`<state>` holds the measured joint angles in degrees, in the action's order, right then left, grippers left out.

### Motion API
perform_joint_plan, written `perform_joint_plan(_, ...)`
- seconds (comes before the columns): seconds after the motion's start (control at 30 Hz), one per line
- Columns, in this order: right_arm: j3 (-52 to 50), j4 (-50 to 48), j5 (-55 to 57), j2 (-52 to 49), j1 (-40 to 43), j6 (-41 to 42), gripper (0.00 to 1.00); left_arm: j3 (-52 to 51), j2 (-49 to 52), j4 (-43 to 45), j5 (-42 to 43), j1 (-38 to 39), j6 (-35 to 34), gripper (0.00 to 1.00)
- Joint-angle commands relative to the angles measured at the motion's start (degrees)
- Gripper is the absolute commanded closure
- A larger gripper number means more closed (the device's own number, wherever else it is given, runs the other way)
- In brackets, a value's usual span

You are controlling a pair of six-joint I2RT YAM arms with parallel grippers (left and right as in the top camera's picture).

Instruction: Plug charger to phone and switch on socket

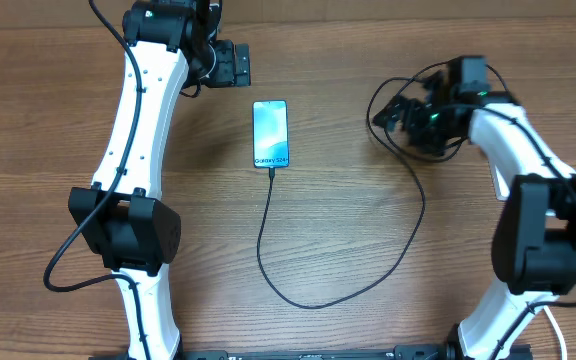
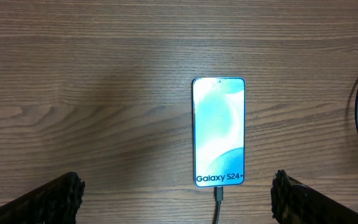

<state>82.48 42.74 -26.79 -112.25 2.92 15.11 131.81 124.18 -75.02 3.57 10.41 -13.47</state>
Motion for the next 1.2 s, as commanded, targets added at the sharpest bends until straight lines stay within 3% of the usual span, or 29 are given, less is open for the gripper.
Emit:
perform_joint_plan(0.0, 5.53, 3.85, -0.22, 5.6, 3.39, -2.12, 0.0, 0.33, 0.22, 0.09, -0.81, -0.13, 0.66, 0.0)
perform_joint_plan(0.2, 10.38, 10.82, 0.04, 7.04, 8.17, -4.94, 0.0, 0.33, 0.22, 0.09, -0.81, -0.13, 0.66, 0.0)
perform_joint_plan(0.47, 11.52, 10.54, 6.93, 7.23, 19.34, -4.68, 0.0, 0.33, 0.22, 0.09, -0.81, -0.13, 0.66, 0.0)
perform_joint_plan(0.77, 11.5, 10.23, 7.28, 6.88, 31.63, -4.74, 0.0, 0.33, 0.22, 0.09, -0.81, -0.13, 0.66, 0.0)
perform_joint_plan(1.17, 11.32, 9.2, 7.21, 1.07, 33.42, -11.17, 0.0, 0.33, 0.22, 0.09, -0.81, -0.13, 0.66, 0.0)
